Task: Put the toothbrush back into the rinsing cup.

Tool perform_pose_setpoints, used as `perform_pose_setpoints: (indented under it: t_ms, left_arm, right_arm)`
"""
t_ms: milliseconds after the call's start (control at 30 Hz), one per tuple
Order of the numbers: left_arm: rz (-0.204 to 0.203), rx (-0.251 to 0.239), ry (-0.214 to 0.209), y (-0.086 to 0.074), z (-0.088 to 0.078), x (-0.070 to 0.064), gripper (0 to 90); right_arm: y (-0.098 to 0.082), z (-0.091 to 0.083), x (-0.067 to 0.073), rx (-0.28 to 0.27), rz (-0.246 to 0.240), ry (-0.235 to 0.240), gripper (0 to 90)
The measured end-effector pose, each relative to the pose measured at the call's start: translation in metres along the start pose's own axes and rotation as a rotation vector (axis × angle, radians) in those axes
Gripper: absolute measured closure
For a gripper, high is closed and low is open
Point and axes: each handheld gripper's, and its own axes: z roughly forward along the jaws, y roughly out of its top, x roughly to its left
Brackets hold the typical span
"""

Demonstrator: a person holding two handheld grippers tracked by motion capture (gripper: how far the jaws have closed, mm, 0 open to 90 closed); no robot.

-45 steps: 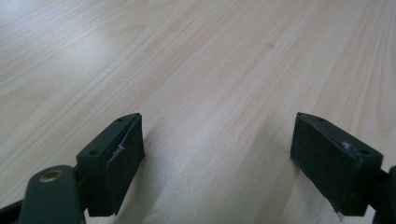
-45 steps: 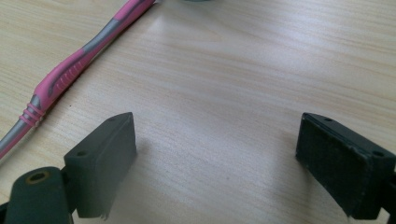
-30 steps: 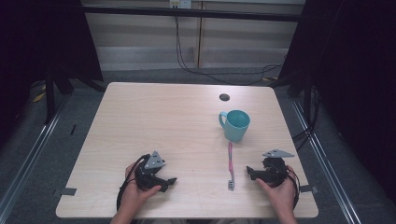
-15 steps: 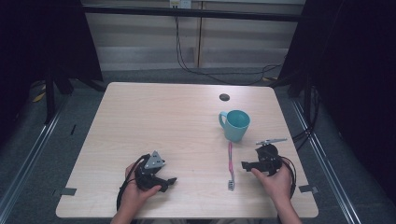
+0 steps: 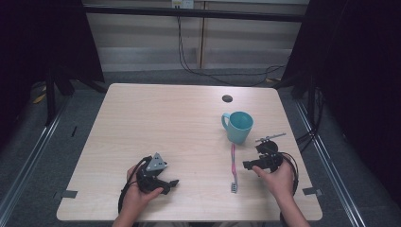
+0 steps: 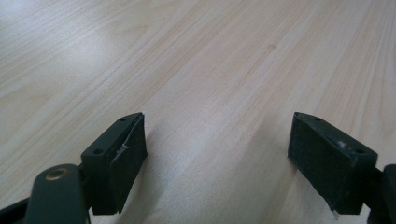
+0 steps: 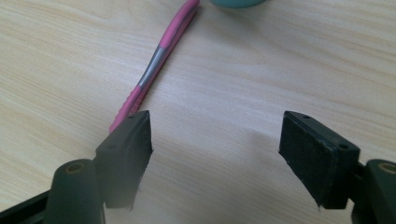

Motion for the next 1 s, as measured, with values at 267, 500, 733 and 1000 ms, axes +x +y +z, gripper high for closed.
perform_pose_setpoints:
  t_ms: [267,500,733,1000]
  left_arm:
    - [-0.001,0.0,0.0,0.0,0.0,0.0,19.3]
    - [0.0,-0.001,0.0,0.0,0.0,0.0,19.4]
    - [0.0,-0.001,0.001,0.0,0.0,0.0,19.6]
    - [-0.001,-0.001,0.002,0.0,0.0,0.0,19.7]
  right_arm:
    - [0.009,-0.001,0.012,0.009,-0.035,0.012,29.2]
    - [0.015,-0.002,0.018,0.029,-0.038,0.017,30.0]
    - [0.02,0.004,0.028,0.059,-0.057,0.023,33.2]
    - [0.025,0.006,0.032,0.066,-0.048,0.027,34.0]
